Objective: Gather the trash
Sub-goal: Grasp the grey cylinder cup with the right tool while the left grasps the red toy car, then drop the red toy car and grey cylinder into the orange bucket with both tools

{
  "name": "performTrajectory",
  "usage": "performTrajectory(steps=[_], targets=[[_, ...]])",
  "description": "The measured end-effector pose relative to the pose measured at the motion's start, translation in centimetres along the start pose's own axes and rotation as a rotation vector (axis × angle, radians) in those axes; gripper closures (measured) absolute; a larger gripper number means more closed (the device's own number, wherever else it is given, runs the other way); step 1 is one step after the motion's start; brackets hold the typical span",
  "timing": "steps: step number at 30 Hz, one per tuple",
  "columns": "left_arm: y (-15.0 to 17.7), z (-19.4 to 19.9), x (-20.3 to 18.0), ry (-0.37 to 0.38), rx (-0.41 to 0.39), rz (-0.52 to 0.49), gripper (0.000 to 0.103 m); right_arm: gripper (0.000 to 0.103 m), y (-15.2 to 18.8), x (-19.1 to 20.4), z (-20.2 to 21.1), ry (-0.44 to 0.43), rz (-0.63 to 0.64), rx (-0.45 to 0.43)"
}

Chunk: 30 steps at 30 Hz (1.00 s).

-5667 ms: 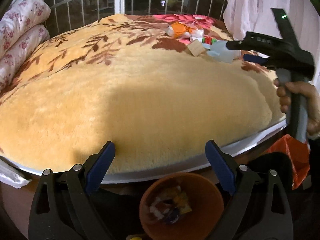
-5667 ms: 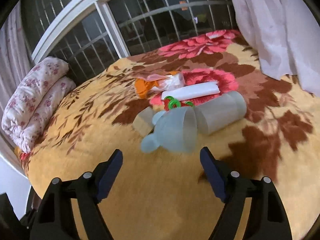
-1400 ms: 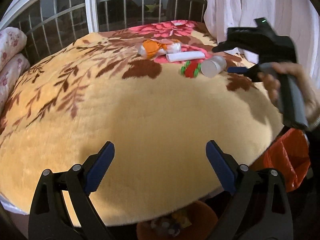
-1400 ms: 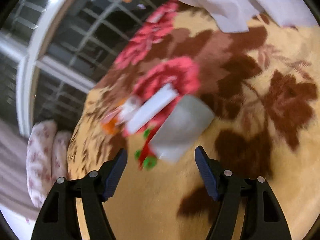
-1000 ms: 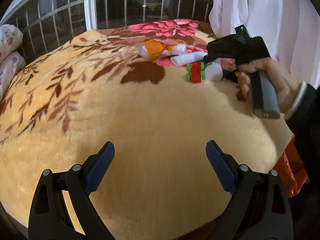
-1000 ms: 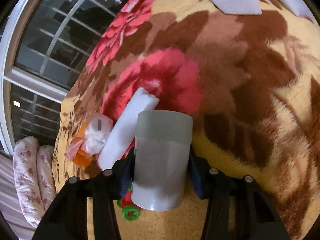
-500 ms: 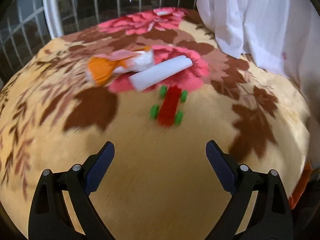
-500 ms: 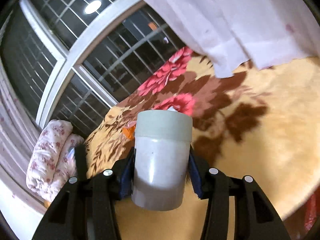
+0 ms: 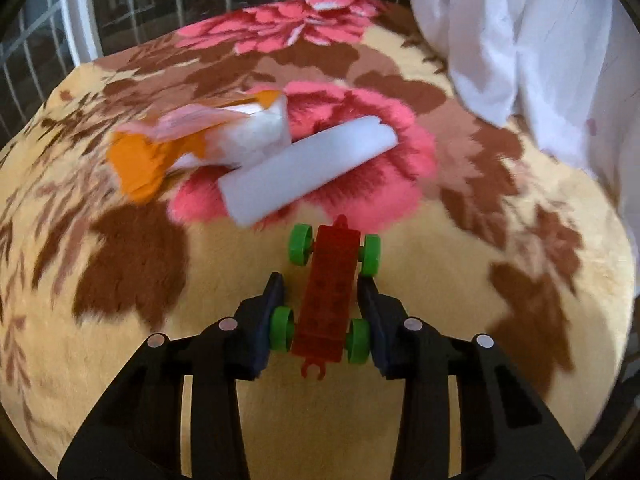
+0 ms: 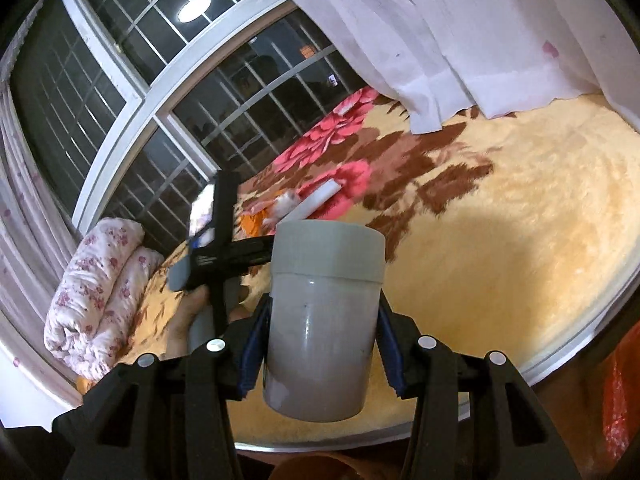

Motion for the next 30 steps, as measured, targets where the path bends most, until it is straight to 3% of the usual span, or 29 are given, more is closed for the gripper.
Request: performTrajectory(steps=[9,15,24,30], targets=[[6.6,8.6,2.9,-0.001,-0.121,-0.022,0.065,0.055,3.4,3.9,0.7,0.007,0.116,0.033],[13.1,14.4,5.8,-0.014,-0.169,-0.012,0.065,0.055,7.0,5.5,1.3,0.006,0.151,0.092],[24.5,18.8,7.3,-0.039,-0.153,-0.065,0.065,0.055,13.6,7.3,2.3,-0.013,0.259,0.234],[30.1,17.9,7.4,-0.040,-0.073,-0.061,0.065,0.055,17.6,8.0,2.2,-0.032,0.279,0.328]])
Point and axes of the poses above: each gripper's, at about its wrist camera, not at the fingertips, and z roughly against the way its jaws point, x to its left, y to its underside, the point moved 4 cm from there along -z, roughly the way its jaws point, and after that the axes turned 6 degrees about -y, right-handed, at the moved point
